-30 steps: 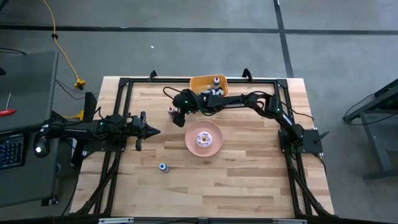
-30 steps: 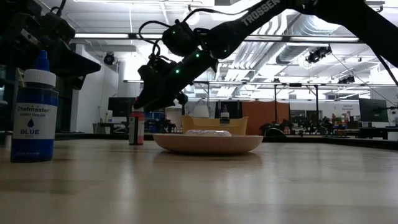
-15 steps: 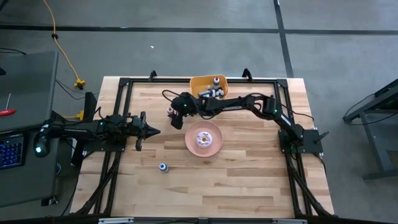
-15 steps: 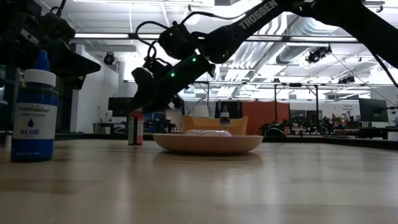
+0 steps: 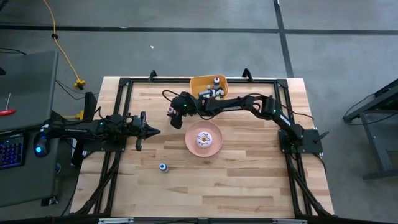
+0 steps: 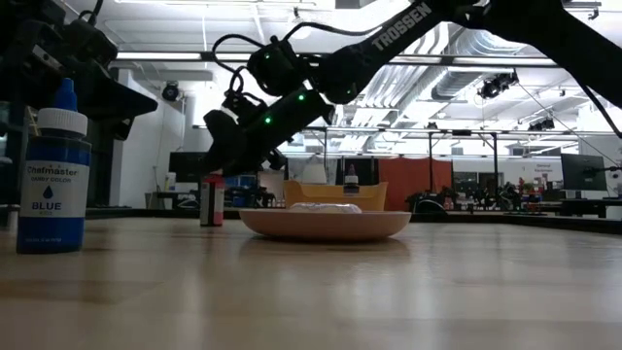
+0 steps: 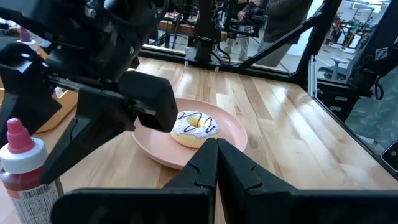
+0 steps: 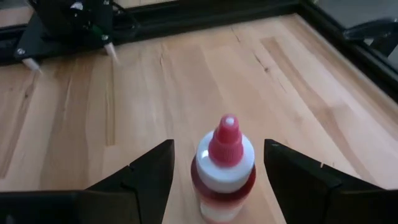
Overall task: Pick & Place food coloring
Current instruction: Put the large pink food coloring bottle into the orange bin
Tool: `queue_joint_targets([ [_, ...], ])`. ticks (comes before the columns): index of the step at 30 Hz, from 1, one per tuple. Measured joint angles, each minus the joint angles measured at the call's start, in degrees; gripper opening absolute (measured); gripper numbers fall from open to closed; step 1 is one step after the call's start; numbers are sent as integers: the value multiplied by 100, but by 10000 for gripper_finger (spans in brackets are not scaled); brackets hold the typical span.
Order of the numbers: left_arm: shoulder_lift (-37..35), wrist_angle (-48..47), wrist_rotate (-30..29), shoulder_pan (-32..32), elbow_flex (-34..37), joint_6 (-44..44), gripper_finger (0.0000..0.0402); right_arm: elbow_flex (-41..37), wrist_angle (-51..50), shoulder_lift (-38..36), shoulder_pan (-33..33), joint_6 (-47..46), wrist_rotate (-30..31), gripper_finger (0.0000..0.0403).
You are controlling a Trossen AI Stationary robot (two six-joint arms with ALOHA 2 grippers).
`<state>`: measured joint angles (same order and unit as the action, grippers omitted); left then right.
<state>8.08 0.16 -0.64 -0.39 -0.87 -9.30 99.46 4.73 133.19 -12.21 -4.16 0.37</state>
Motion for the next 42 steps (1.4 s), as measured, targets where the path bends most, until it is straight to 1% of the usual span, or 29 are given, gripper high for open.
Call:
queue_joint_targets([
  [15, 0, 0, 0, -1, 0, -2, 1, 0, 134, 17, 0, 10, 209, 231],
  [34, -2, 0, 0, -1, -1, 0, 1, 0, 68, 17, 0, 13, 110, 127],
  [37, 0, 0, 0, -1, -1, -1, 1, 0, 66, 17, -2, 24, 54, 118],
  [42, -1, 0, 0, -1, -1, -1, 1, 0, 68, 17, 11, 34, 17, 122],
])
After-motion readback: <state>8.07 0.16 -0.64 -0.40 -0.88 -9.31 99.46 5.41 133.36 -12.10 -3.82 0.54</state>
